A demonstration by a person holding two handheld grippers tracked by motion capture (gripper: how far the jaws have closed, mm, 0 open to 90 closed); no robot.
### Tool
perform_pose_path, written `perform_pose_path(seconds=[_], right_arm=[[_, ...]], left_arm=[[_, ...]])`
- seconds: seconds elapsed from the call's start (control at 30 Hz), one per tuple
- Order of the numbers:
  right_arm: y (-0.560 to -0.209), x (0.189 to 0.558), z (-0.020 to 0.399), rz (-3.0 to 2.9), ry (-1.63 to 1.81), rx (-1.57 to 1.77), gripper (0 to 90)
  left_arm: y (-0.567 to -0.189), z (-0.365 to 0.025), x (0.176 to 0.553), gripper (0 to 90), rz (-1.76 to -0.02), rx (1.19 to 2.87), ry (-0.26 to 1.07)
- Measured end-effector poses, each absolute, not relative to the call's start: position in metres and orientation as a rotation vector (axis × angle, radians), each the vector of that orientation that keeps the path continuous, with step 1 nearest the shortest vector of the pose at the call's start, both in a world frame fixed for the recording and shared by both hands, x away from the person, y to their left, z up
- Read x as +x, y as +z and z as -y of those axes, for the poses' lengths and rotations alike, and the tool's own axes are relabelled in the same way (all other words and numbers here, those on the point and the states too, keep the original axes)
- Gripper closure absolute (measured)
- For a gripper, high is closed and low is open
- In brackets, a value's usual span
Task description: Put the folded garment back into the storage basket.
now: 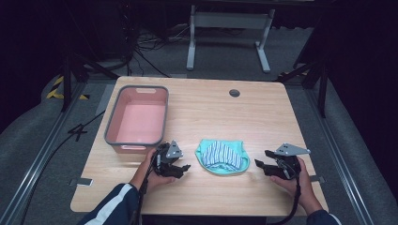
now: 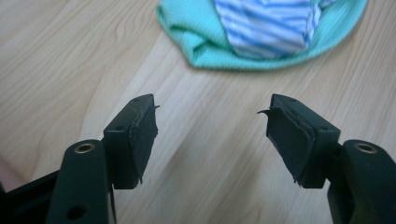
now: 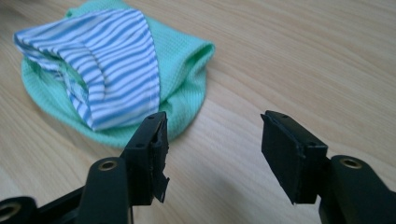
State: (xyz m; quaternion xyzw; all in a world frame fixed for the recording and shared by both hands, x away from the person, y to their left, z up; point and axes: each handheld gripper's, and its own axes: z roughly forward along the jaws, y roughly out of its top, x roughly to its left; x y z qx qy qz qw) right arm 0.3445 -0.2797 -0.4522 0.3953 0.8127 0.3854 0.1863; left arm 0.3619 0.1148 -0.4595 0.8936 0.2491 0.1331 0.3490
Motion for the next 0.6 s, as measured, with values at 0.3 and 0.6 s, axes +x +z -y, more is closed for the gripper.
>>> perform_pose_path(seconds=[0.3,0.6], right_arm=[[-0.451,0.367,0.257,-2.337,1.088,1.073,47.8],[-0.453,0.386,0.239,-2.360,1.091,1.070,51.9]], left_arm=[[-0.459,-0.094,0.385,38.9,-0.661,2.287,0.331],[-0.463,-0.078,0.400,43.8,-0.708,2.244,0.334]])
